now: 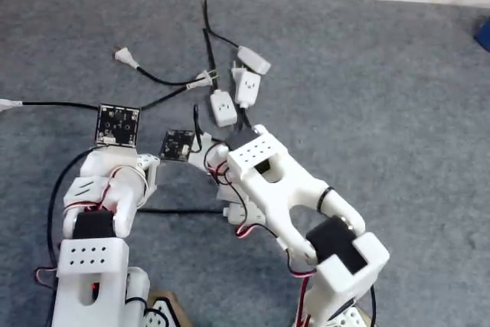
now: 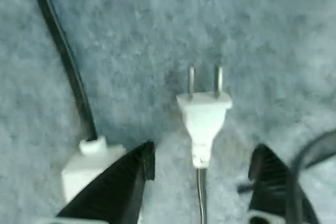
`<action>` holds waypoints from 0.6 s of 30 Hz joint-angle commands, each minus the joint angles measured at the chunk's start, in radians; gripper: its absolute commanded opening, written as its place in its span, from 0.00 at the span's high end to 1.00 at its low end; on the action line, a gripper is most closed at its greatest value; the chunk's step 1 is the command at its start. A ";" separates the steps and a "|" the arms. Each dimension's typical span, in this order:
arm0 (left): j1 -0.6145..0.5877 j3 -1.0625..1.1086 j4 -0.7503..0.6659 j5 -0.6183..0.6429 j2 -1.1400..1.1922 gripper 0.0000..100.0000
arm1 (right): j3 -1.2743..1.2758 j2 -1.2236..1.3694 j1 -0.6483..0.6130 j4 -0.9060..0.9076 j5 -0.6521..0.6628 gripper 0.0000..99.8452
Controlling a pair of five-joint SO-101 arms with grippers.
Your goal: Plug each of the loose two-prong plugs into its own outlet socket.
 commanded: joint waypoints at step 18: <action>0.004 -0.007 -0.015 0.011 -0.010 0.64 | 0.015 0.041 0.024 -0.091 -0.012 0.97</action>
